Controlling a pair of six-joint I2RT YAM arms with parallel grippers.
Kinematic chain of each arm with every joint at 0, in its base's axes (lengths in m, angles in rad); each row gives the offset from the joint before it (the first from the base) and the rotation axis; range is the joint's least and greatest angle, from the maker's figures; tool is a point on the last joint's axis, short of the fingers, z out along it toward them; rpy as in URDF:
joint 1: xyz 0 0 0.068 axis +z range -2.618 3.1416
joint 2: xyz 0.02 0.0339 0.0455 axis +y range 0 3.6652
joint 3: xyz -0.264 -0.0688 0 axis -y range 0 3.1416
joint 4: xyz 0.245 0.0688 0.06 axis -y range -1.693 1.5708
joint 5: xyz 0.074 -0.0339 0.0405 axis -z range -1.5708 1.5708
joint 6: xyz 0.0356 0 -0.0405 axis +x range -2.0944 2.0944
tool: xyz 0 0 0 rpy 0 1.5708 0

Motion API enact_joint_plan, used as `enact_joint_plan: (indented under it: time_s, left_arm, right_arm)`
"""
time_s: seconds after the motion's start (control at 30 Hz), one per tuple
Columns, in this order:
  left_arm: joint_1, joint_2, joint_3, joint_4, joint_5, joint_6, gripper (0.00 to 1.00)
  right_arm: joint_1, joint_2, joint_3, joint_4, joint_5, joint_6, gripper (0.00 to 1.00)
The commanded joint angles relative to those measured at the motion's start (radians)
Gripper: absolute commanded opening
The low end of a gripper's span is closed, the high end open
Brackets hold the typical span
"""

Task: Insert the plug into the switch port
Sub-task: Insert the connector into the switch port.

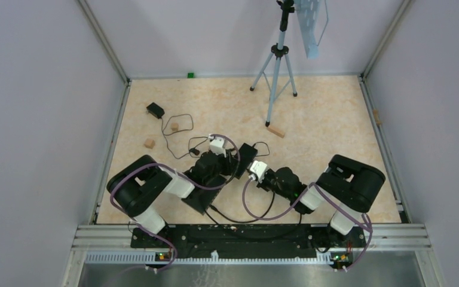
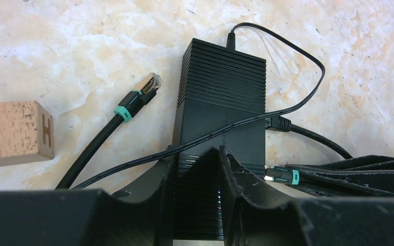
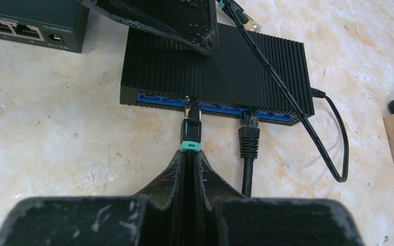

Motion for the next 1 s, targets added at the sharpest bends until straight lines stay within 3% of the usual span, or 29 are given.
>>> enact_joint_plan:
  time_s: [0.0,0.17,0.43,0.6,0.83,0.97]
  left_arm:
    - [-0.297,0.118,-0.002,-0.237,0.764,-0.152,0.23]
    - [-0.359,0.165,0.023,-0.163,0.801,-0.195,0.22]
    - [-0.374,0.170,0.046,-0.178,0.790,-0.190,0.22]
    - [-0.280,0.109,0.022,-0.209,0.778,-0.182,0.28]
    - [-0.088,0.007,0.066,-0.360,0.765,-0.093,0.57]
    - [0.008,-0.009,0.112,-0.445,0.765,-0.037,0.59]
  right_arm:
    - [0.013,0.035,0.142,0.053,-0.221,0.045,0.00]
    - [0.013,0.045,0.197,-0.007,-0.326,-0.016,0.00]
    - [0.013,-0.014,0.150,-0.024,-0.293,-0.059,0.00]
    - [0.013,-0.130,0.049,-0.141,-0.250,-0.039,0.00]
    - [0.013,-0.213,-0.038,-0.227,-0.226,0.027,0.00]
    - [0.013,-0.206,-0.051,-0.236,-0.231,0.036,0.00]
